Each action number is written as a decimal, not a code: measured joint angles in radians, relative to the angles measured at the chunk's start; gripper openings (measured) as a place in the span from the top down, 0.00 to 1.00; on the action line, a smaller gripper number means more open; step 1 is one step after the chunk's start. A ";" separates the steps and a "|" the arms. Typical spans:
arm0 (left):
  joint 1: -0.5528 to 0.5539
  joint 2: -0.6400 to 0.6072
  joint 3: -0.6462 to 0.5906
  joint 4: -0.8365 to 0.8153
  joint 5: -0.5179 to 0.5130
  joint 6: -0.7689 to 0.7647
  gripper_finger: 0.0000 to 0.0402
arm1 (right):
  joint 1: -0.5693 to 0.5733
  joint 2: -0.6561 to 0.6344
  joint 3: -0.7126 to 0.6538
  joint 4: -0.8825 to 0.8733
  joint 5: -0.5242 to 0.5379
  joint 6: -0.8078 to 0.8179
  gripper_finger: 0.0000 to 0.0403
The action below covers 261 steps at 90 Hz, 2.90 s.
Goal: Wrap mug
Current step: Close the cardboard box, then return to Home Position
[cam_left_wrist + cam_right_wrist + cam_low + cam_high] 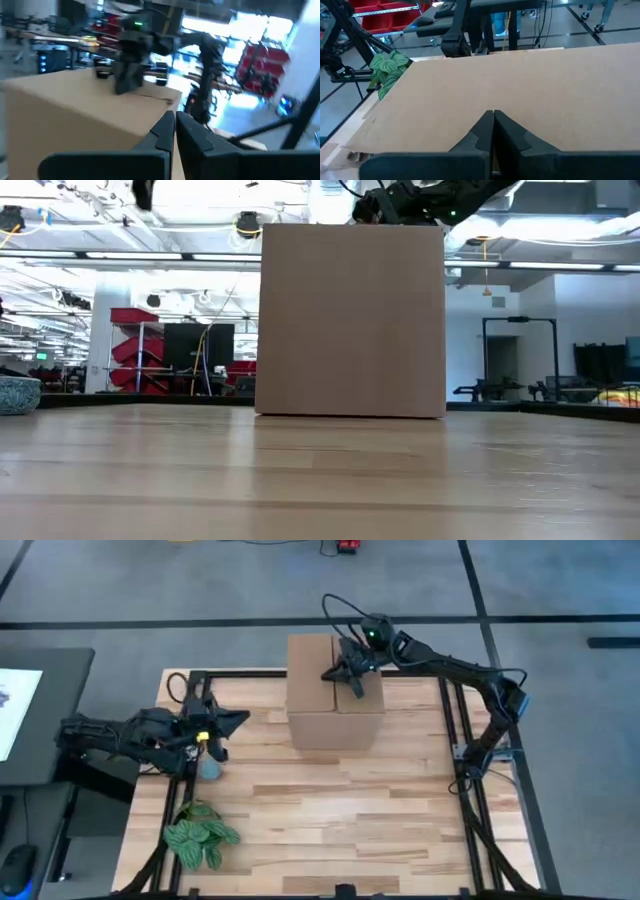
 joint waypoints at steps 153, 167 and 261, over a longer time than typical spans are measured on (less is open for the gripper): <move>0.065 -0.442 -0.492 0.042 0.195 0.050 1.00 | -0.087 -0.533 -0.157 -0.303 -0.050 -0.004 1.00; 0.065 -0.442 -0.492 0.018 0.195 0.053 1.00 | -0.002 -0.708 -0.404 -0.141 -0.054 0.109 1.00; 0.065 -0.436 -0.483 -0.122 0.121 0.016 1.00 | 0.100 -1.011 -1.393 1.187 0.044 0.720 1.00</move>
